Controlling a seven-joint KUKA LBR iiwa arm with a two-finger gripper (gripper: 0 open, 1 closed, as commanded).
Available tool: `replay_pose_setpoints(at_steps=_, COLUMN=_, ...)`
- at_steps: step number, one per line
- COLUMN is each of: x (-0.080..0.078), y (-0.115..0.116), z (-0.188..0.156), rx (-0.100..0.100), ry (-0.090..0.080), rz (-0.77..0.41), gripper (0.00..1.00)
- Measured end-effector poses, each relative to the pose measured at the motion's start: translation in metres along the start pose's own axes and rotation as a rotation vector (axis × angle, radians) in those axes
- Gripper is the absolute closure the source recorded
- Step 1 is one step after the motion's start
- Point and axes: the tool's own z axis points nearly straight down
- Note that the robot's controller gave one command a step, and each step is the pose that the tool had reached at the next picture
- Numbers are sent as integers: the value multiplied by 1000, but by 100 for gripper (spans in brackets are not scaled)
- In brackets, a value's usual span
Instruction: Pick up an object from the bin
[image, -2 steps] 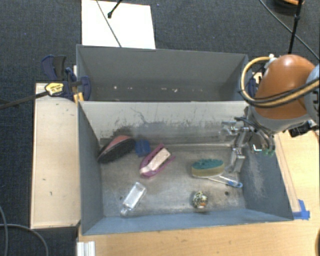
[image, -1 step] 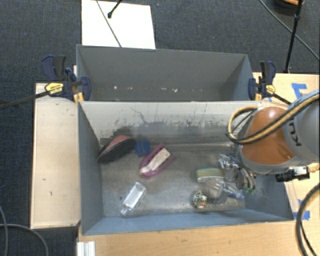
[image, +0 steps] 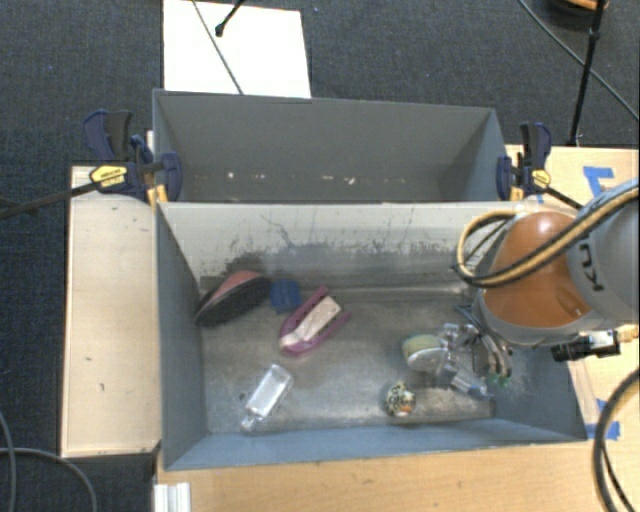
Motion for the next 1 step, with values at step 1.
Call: replay_pose_setpoints(at_steps=1, x=9, y=-17, z=-191, rx=-1, ry=-7, rz=68, gripper=100)
